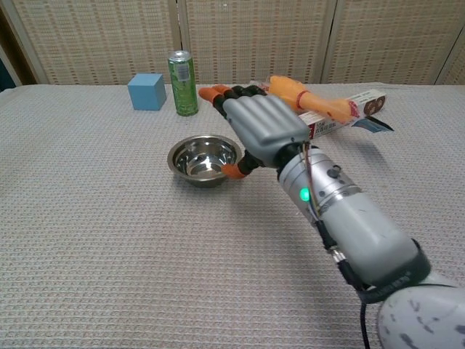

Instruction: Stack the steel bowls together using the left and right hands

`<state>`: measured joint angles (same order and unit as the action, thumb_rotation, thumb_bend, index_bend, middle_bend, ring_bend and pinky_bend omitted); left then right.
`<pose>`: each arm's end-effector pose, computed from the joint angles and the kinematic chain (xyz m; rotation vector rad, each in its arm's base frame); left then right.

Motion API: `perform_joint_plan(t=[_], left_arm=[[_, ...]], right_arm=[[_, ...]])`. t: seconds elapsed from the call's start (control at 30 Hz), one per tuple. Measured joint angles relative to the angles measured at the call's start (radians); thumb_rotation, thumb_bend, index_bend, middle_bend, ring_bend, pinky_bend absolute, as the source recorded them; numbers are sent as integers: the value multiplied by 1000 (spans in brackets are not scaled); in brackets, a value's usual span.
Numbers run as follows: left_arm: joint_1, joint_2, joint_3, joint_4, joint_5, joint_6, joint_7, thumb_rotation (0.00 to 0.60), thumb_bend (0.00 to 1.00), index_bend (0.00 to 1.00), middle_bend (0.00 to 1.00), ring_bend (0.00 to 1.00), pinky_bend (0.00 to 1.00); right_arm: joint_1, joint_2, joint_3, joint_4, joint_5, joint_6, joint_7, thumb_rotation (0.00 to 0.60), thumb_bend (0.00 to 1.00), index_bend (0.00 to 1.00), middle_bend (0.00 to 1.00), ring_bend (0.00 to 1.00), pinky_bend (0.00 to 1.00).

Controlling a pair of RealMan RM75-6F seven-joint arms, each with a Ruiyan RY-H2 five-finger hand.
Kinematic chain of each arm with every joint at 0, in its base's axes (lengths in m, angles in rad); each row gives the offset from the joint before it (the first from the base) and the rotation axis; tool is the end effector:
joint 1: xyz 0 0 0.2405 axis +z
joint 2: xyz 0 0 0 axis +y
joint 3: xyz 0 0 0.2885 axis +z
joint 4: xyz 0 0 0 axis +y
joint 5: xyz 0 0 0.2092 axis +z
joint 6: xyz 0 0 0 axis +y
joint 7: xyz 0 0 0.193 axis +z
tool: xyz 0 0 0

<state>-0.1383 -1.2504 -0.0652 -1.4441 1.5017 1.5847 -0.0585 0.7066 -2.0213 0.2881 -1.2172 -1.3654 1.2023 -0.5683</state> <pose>-0.3392 0.2545 0.1632 -1.3327 -0.8020 -1.0367 -0.0692 -0.3742 -0.1118 1.7285 -0.6664 1.1578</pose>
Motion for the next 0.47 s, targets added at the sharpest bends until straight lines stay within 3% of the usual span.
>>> perform_joint_plan(t=[0.17, 0.27, 0.37, 0.47], left_arm=[[24, 98, 60, -102, 29, -25, 11, 600, 419, 0, 94, 106, 318], [46, 143, 106, -152, 34, -49, 52, 600, 417, 0, 22, 23, 257], [74, 160, 128, -189, 39, -54, 90, 600, 415, 0, 0, 0, 238], [92, 159, 133, -195, 60, -23, 99, 600, 407, 0, 0, 0, 236]], right_arm=[[-191, 351, -155, -262, -54, 145, 18, 600, 146, 0, 0, 0, 0], [-348, 556, -259, -337, -86, 271, 67, 600, 145, 0, 0, 0, 0], [-506, 675, -347, -352, -102, 407, 132, 600, 145, 0, 0, 0, 0], [-591, 728, -405, -368, -141, 479, 184, 600, 145, 0, 0, 0, 0]])
